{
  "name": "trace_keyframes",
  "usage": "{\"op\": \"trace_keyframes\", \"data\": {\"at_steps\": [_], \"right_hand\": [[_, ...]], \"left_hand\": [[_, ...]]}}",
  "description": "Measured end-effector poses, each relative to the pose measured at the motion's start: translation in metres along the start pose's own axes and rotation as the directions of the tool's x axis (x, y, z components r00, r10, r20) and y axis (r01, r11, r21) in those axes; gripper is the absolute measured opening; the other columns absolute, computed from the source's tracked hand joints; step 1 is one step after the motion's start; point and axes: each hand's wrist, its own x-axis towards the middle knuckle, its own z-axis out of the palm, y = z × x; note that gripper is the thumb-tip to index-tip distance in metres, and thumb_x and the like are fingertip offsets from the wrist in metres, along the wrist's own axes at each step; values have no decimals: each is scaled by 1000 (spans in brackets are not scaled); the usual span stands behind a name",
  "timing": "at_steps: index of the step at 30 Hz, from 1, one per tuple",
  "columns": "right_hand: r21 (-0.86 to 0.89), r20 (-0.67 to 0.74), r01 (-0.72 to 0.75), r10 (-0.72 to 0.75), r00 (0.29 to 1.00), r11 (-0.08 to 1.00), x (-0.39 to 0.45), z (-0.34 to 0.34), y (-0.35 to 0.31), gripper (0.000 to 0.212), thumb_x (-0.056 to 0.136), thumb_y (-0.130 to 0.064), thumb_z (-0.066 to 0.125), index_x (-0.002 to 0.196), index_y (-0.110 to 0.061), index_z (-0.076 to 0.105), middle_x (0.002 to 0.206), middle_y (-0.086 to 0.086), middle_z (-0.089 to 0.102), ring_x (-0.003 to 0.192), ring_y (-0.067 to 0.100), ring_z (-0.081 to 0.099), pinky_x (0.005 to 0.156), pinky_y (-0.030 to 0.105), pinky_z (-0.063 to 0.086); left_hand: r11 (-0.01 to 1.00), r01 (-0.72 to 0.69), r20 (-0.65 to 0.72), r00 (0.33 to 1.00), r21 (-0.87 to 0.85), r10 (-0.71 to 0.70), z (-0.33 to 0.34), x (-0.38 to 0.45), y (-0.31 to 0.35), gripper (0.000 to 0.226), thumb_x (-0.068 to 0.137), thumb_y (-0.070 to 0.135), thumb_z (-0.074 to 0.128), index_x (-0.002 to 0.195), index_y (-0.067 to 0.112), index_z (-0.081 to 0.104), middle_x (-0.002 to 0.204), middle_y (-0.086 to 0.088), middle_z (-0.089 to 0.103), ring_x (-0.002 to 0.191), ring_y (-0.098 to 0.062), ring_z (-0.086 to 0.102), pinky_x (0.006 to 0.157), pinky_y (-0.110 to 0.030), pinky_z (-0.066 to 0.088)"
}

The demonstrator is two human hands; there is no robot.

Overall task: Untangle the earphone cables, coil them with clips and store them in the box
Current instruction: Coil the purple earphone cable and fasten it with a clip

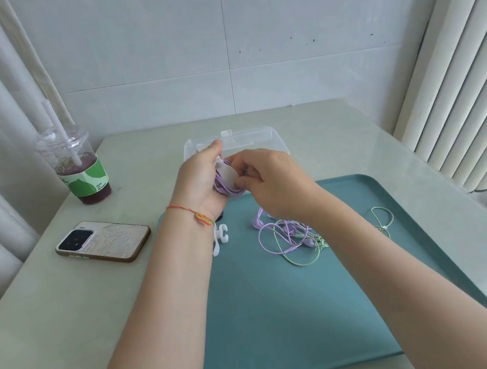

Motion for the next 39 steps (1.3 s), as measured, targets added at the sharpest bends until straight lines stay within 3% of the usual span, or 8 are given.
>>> {"op": "trace_keyframes", "data": {"at_steps": [3,8,13,20,23,28,32,39], "right_hand": [[-19,5,15,-15,1000,1000,0,2,1,10,87,-2,55,95,-8,60,100,3,66,86,22,53,77,34,44],[-58,55,24,-20,998,998,-2,-14,-4,3,90,-8,58,92,-10,60,61,-13,40,58,3,40,57,11,33],[-151,197,7,23,980,989,-4,-25,-3,5,90,-12,59,93,-15,58,64,-13,42,59,1,41,56,8,33],[-210,223,18,30,974,977,-5,-28,0,7,94,-15,53,95,-8,55,72,-7,48,69,15,44,55,24,29],[-91,187,-6,23,982,996,-5,-29,1,8,96,-15,50,94,-7,52,76,-1,52,69,16,45,57,20,33],[127,198,-118,92,976,985,-6,-30,-6,13,98,-15,46,96,-2,50,78,1,53,63,12,45,58,22,37],[372,233,-174,90,968,912,-7,-36,-5,8,99,-10,46,92,-9,49,76,3,58,48,4,43,51,16,36],[606,217,-197,78,973,771,-8,-39,-2,8,99,-5,48,95,-3,54,79,14,55,48,10,35,46,21,27]], "left_hand": [[993,55,6,999,-103,-54,0,0,-1,32,105,22,36,74,12,34,43,-7,52,34,-18,51,41,-14,42],[972,108,-19,993,-210,-115,0,4,-2,26,104,24,40,80,15,38,79,-10,59,43,-19,61,53,-23,47],[978,136,13,991,-156,-136,4,4,-9,27,104,24,40,78,16,39,55,-8,61,41,-18,61,45,-24,50],[986,82,59,995,-146,-74,7,8,-14,25,103,25,44,80,13,43,66,-9,63,53,-21,66,49,-29,54],[984,26,126,992,-176,-4,5,10,-10,28,103,29,43,79,13,44,69,-6,60,70,-24,69,57,-32,56],[991,-127,269,957,38,112,-5,11,-8,39,97,31,52,64,14,62,63,-3,57,64,-23,53,62,-33,38],[973,-222,425,887,54,179,-13,10,-6,7,81,10,59,88,8,58,76,-8,56,62,-24,53,57,-32,42],[976,-219,523,832,10,181,-24,12,-2,56,71,7,63,125,5,49,96,-7,60,74,-27,56,71,-35,48]]}}
